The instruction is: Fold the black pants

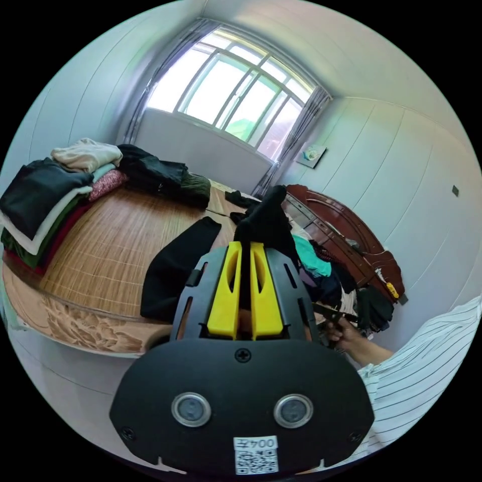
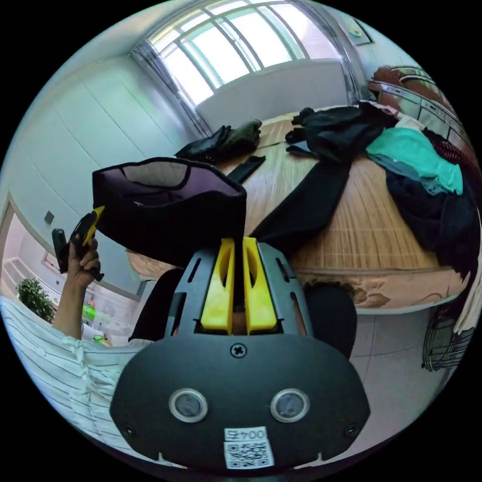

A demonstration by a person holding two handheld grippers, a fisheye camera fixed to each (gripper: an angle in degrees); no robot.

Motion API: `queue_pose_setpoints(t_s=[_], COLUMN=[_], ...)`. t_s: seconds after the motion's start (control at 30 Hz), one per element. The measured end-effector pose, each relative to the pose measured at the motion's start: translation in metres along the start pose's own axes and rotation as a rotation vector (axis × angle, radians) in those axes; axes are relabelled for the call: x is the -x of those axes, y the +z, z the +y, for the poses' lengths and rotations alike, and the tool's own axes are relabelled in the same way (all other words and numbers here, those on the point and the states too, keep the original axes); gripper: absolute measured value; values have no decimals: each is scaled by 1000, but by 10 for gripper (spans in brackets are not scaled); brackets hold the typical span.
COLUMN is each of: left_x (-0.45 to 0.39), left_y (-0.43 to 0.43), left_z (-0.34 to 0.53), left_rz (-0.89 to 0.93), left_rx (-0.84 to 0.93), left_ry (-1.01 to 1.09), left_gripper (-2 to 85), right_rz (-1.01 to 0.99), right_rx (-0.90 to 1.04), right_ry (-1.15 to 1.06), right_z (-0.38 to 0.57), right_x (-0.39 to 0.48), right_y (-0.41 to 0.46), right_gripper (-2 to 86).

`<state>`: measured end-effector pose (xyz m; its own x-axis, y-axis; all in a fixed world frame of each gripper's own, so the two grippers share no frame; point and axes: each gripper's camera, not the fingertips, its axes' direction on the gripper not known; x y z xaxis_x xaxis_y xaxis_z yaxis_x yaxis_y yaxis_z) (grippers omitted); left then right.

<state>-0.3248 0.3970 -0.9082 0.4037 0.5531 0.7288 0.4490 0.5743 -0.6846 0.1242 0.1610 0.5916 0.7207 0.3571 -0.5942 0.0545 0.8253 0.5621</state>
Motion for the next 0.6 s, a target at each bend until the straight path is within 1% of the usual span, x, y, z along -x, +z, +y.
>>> queue_pose_setpoints(t_s=[0.07,0.1,0.13,0.17,0.23,0.33,0.47,0.5,0.57,0.6], left_x=[-34,-41,-55,-67,-84,-136,-229,-240,-293,-309], left_y=[4,5,9,14,22,17,-14,-18,-40,-46], left_z=[29,37,49,55,49,6,-90,-103,-152,-161], left_rz=[45,64,100,125,150,170,165,171,173,163], left_rx=[-52,-70,-109,-144,-190,-274,-350,-360,-407,-422], left_ry=[-31,-46,-65,-79,-87,-40,72,84,122,136], left_gripper=[18,18,18,18,17,16,16,15,15,16], right_rz=[-18,-39,-114,-231,-360,-339,-403,-402,-340,-320], right_rx=[-108,-136,-187,-228,-257,-287,-431,-450,-523,-541], right_ry=[-45,-41,-11,36,41,-127,-315,-338,-428,-447], right_z=[-9,-11,-18,-28,-48,-91,-143,-150,-170,-174], right_x=[16,18,21,20,29,81,153,163,206,216], right_y=[-54,-67,-92,-114,-142,-190,-277,-289,-333,-342], right_gripper=[24,23,20,19,17,13,9,9,8,7])
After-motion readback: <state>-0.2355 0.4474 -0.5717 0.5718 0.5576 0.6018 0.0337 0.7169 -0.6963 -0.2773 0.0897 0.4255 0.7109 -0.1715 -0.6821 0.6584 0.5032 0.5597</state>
